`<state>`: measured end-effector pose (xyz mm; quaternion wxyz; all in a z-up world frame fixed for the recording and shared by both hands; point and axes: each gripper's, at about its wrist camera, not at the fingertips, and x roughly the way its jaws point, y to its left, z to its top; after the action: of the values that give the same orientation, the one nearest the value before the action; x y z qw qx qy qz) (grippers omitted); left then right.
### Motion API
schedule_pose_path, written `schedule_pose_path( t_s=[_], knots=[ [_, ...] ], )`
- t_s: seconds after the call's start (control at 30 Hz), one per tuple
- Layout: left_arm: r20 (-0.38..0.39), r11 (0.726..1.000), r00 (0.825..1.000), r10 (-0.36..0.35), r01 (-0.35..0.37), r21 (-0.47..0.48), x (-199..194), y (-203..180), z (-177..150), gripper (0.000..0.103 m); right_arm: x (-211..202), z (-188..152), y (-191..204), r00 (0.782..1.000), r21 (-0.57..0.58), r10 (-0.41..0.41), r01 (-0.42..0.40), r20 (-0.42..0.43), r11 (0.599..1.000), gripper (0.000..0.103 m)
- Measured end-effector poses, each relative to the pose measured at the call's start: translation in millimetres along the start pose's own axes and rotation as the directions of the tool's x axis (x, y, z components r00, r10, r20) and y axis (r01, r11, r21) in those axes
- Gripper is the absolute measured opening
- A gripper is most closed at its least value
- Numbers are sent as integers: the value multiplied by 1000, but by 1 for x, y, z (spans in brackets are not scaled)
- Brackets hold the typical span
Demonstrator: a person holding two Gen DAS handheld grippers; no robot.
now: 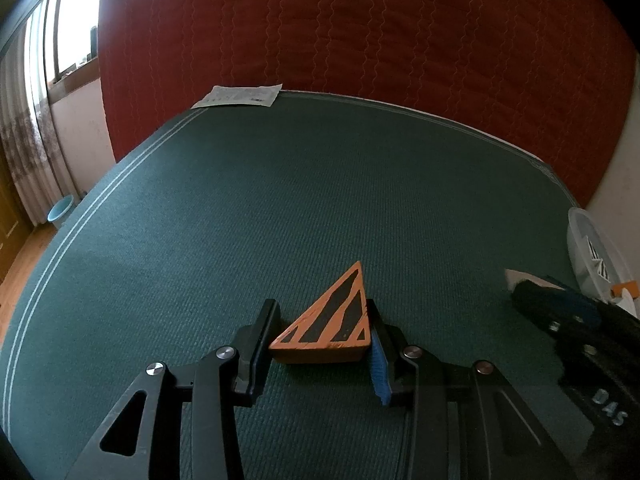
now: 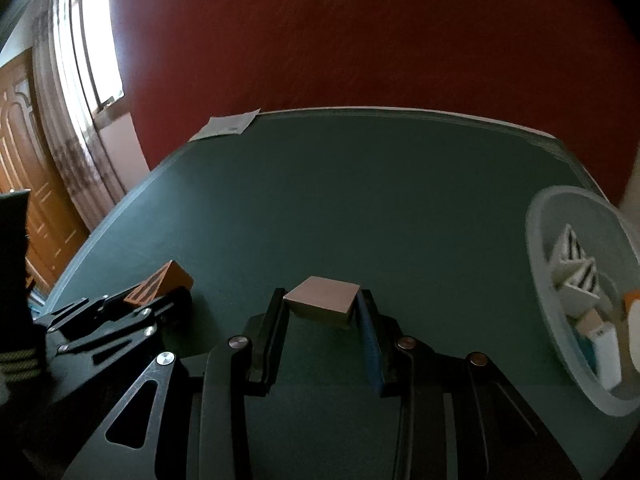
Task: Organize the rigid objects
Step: 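Carry the wedge into the bowl with the right tool while the left tool holds the triangle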
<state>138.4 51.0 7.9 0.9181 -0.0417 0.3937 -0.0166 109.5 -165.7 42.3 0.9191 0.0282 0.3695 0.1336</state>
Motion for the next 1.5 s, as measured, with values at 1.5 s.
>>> schedule_pose_path(
  t_s=[1.5],
  knots=[
    [-1, 976, 999, -47, 46, 211, -28, -90, -15, 43, -82, -17, -188, 971, 311, -193, 141, 141, 940, 37]
  ],
)
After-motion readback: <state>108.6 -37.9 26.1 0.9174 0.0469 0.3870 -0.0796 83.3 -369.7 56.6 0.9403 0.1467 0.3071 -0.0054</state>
